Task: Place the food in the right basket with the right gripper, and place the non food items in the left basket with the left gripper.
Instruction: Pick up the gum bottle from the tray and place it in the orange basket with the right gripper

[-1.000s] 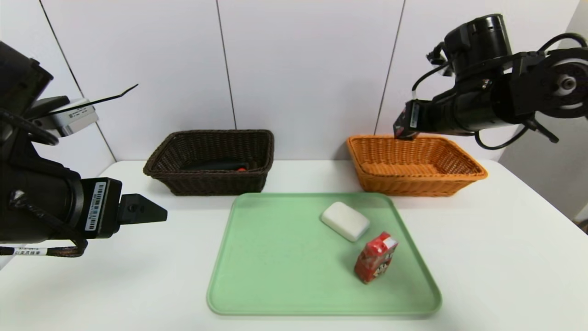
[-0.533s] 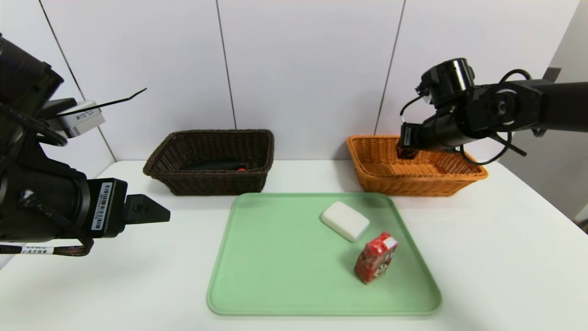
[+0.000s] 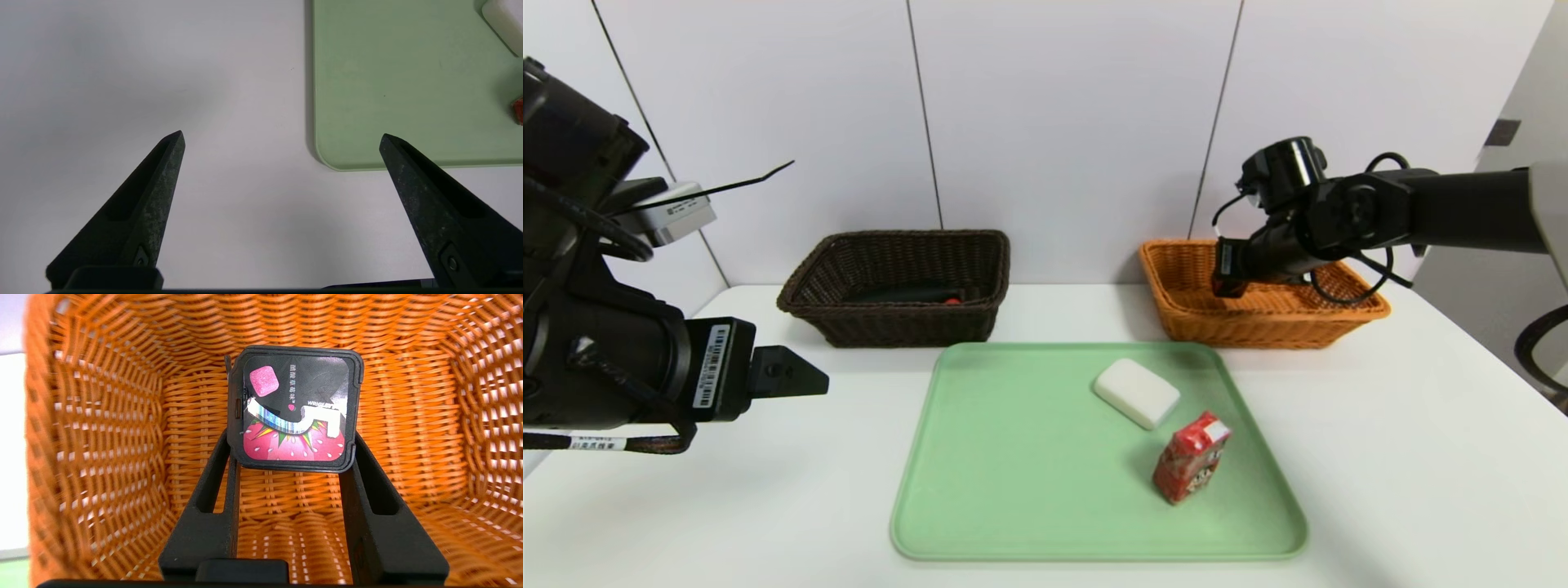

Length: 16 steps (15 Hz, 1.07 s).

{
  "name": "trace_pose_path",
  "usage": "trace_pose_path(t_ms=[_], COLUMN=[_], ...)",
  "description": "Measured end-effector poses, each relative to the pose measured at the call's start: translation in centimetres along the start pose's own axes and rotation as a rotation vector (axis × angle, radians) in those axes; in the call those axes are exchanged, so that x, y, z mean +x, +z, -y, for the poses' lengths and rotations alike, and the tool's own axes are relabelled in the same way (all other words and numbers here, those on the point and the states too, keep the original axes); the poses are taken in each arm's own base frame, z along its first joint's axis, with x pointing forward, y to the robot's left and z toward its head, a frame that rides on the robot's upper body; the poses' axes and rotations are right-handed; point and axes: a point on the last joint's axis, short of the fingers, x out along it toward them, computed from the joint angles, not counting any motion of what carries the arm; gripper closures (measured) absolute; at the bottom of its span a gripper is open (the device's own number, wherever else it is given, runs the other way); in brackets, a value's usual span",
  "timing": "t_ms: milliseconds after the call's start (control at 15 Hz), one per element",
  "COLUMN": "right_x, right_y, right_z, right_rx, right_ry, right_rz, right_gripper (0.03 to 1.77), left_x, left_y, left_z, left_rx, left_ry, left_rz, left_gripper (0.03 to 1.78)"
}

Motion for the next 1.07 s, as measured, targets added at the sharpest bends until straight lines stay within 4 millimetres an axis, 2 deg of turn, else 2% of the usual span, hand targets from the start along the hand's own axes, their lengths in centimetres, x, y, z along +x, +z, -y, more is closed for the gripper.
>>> trace_pose_path(t_ms=[267,533,667,867,1067], right_x=[0.9,0.8,0.0,-2.9,-8.0], right_y=[-0.4,-0.4,-0.1,0.9,2.2], right_z=[-0.2,-0.2,0.0,0.5,1.5], right_rx=[-0.004,-0.004,0.002,0.012,0.039], right_ry=[-0.004,0.004,0.017,0.029,0.043], right_rz=[-0.016,-0.018,-0.010,0.014,0.062], right_gripper=[0.69,0.45,0.37,0.28,0.22], left_x=[0.1,0.1,0.1,0.1,-0.1], left_y=[0.0,0.1,0.1,0.1,0.3], left_z=[0.0,0.1,0.1,0.1,0.1], left_rx=[0.000,0.001,0.001,0.000,-0.003], left_ry=[0.001,0.001,0.001,0.000,-0.010], left_rz=[-0.001,-0.001,0.000,0.001,0.019], left_gripper=[0.12,0.12,0.12,0.12,0.12])
